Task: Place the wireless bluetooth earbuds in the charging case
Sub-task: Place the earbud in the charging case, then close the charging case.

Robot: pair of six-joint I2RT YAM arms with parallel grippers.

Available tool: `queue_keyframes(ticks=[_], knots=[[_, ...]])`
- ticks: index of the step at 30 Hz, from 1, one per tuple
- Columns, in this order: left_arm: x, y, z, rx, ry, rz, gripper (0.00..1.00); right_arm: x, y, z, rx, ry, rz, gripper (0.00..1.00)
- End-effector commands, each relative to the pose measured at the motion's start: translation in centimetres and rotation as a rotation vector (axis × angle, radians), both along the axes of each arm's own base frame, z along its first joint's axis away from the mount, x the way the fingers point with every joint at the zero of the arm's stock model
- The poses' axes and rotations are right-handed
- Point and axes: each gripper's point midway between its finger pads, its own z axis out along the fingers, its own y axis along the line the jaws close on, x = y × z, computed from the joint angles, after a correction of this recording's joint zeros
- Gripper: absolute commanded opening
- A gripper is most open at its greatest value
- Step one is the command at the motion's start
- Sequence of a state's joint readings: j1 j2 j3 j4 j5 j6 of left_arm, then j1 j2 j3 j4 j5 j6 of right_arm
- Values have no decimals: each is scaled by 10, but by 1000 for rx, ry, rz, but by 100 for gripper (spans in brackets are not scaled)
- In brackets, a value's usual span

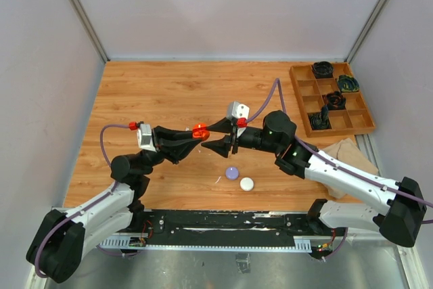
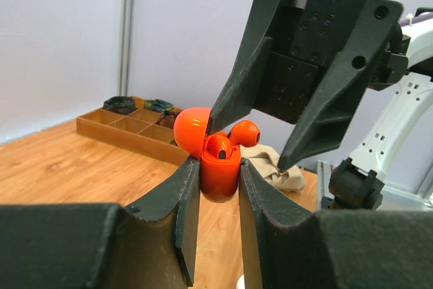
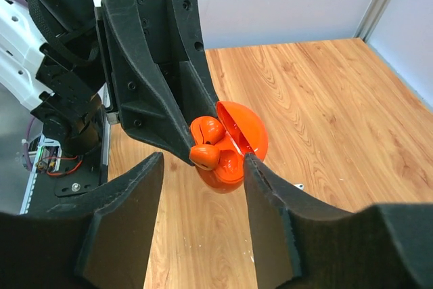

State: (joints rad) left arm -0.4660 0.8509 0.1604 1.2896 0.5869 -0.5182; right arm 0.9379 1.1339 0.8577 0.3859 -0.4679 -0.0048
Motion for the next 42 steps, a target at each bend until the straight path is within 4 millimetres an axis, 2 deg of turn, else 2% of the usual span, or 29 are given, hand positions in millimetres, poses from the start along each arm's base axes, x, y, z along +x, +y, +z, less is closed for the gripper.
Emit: queue_keyframes(ticks=[1, 9, 16, 24, 34, 39, 42], knots=[[2, 7, 11, -44, -46, 42, 0, 4, -6, 18, 10, -21, -56, 55], [7, 10, 8, -52, -58, 77, 0, 20, -15, 36, 46, 1, -172, 64], [8, 10, 10, -45, -77, 84, 0, 21, -7, 37, 73, 56, -165, 69], [5, 9, 11, -47, -84, 72, 0, 31, -10, 25, 38, 62, -218, 70], [-4, 7, 11, -39, -103, 33, 0, 53, -42, 11, -55, -8, -366, 69], [-9, 3, 6, -13, -105, -2, 0, 56, -49, 5, -154, -27, -362, 69], [-8, 3, 2, -6, -100, 1, 0, 50, -52, 7, -186, -28, -312, 69]])
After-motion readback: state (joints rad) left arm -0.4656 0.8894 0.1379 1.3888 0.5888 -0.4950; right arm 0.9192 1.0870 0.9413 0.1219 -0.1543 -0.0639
